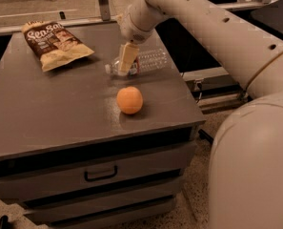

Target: Knock water bottle over

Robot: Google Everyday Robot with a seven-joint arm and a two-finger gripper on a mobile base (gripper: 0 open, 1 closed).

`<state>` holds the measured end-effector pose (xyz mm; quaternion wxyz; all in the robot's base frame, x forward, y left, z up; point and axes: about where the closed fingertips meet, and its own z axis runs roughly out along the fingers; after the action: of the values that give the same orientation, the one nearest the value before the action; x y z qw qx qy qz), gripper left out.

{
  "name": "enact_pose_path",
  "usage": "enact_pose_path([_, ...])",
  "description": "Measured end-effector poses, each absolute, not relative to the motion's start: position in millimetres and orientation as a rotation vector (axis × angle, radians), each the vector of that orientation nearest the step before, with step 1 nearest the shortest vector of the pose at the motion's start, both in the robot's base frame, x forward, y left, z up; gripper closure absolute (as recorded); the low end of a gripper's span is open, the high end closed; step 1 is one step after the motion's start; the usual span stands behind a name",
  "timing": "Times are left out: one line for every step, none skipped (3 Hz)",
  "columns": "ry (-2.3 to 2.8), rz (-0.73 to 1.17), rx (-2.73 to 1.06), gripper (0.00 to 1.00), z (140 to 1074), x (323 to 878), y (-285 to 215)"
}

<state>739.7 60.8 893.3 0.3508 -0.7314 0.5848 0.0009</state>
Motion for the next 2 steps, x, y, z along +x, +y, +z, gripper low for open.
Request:
enact_pose_path([1.488,0.019,-1.933,0.0,905.2,737.7,46.8])
enact_pose_path([1.489,0.02,-1.932,0.0,904.5,737.8,47.3])
